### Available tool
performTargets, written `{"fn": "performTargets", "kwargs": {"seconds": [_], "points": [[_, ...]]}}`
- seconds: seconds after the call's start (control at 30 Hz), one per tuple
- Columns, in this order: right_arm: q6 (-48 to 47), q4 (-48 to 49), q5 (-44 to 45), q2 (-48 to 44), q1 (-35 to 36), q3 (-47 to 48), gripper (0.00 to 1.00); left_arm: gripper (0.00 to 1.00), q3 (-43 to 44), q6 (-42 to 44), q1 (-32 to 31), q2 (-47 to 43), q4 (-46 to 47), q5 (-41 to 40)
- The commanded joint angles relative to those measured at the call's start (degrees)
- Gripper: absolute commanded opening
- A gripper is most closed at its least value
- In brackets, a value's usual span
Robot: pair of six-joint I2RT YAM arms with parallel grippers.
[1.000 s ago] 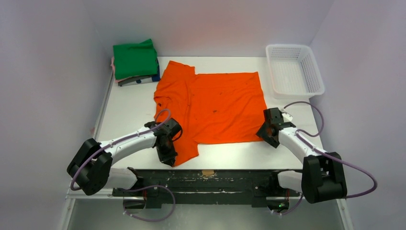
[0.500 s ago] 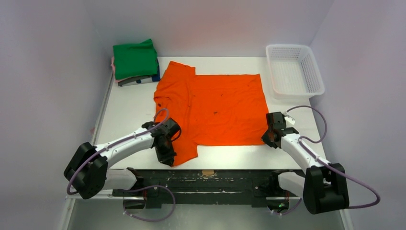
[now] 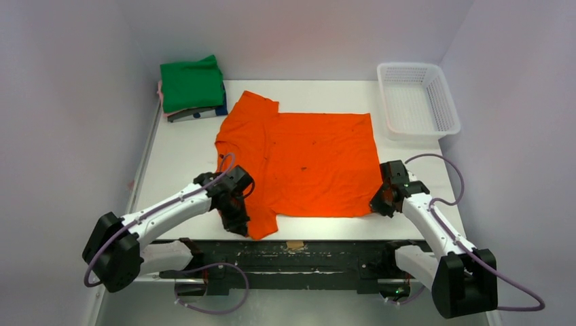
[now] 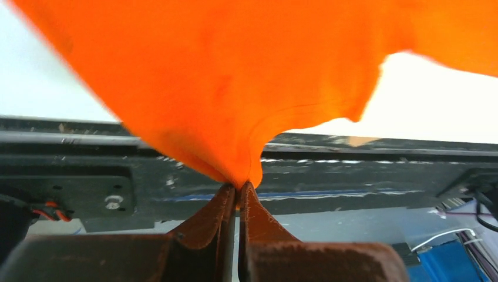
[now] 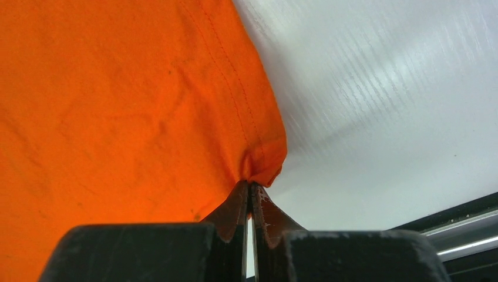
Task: Fold and stack the t-shirts
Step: Grab the side of the flattened tshirt closest away from the robot with both arms, then fold the flattened tshirt in 1/3 of the way
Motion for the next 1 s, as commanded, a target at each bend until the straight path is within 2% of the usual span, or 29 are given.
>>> {"fn": "performTargets", "kwargs": {"seconds": [0.0, 0.07, 0.37, 0.6, 0.97], "points": [[-1.25, 3.01, -2.09, 1.01, 0.22, 4.42, 0.00, 0.00, 12.43, 6.39, 0.60, 7.08, 0.27, -2.92], [-2.83, 4.00, -4.11, 2.28, 0.25, 6.22, 0.00, 0.00, 15.54, 6.96, 2.05, 9.45, 0.64, -3.90], [-7.56, 6.85, -1.89, 8.79, 0.25, 16.13, 0.00, 0.00, 24.11, 8.14, 12.24, 14.45, 6.25, -3.56], [-11.03, 7.42, 2.38, 15.47, 0.25, 24.57, 0.00, 0.00, 33.84, 9.82, 16.54, 19.29, 6.83, -10.35], [-10.27, 8.18, 7.28, 26.17, 0.17, 32.80, 0.00, 0.00, 44.27, 15.51, 22.86, 28.01, 10.03, -12.05]]}}
